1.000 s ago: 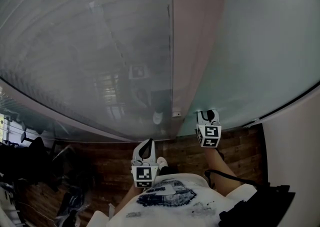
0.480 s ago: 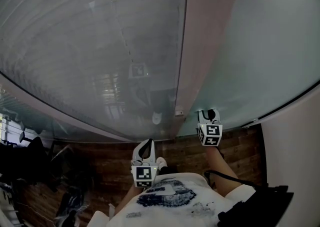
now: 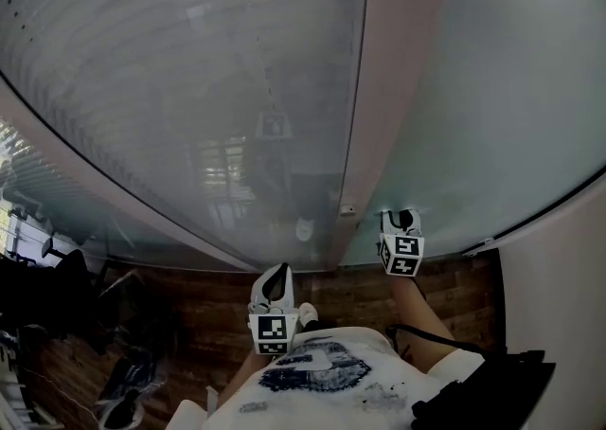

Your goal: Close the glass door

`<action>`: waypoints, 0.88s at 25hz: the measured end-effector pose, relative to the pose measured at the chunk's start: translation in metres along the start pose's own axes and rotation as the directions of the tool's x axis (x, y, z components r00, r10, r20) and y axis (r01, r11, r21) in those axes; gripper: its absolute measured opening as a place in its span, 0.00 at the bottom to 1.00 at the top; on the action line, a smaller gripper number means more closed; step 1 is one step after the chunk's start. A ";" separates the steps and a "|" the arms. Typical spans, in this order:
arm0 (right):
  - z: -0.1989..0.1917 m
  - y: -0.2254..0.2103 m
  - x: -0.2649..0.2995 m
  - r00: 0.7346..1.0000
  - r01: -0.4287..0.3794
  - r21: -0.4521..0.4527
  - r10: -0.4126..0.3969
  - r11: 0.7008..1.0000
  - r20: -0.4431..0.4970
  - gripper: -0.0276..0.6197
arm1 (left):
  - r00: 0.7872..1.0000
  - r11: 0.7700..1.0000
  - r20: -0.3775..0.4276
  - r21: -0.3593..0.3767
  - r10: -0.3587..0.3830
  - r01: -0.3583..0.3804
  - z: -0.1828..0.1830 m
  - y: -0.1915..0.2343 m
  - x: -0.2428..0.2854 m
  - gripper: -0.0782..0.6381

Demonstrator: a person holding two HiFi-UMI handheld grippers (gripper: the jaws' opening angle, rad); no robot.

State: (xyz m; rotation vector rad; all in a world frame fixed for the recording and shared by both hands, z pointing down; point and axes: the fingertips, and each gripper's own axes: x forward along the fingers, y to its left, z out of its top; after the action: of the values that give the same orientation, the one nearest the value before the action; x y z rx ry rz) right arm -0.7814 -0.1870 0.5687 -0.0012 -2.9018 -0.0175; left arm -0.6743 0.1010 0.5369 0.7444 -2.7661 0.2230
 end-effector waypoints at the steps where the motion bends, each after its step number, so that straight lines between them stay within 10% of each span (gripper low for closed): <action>1: 0.000 0.001 -0.001 1.000 0.000 0.000 0.000 1.000 0.000 0.22 | 1.000 1.000 0.003 0.000 0.004 -0.004 0.000 0.000 -0.003 0.11; 22: 0.017 -0.010 -0.089 0.988 -0.143 0.135 0.133 0.981 0.076 0.31 | 0.999 0.999 0.023 0.025 0.024 -0.025 0.002 -0.093 -0.057 0.11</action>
State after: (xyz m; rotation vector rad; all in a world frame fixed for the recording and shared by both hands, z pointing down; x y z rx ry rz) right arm -0.6991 -0.1968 0.5310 -0.1821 -2.9558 0.2141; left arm -0.5797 0.0478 0.5253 0.7239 -2.8003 0.2568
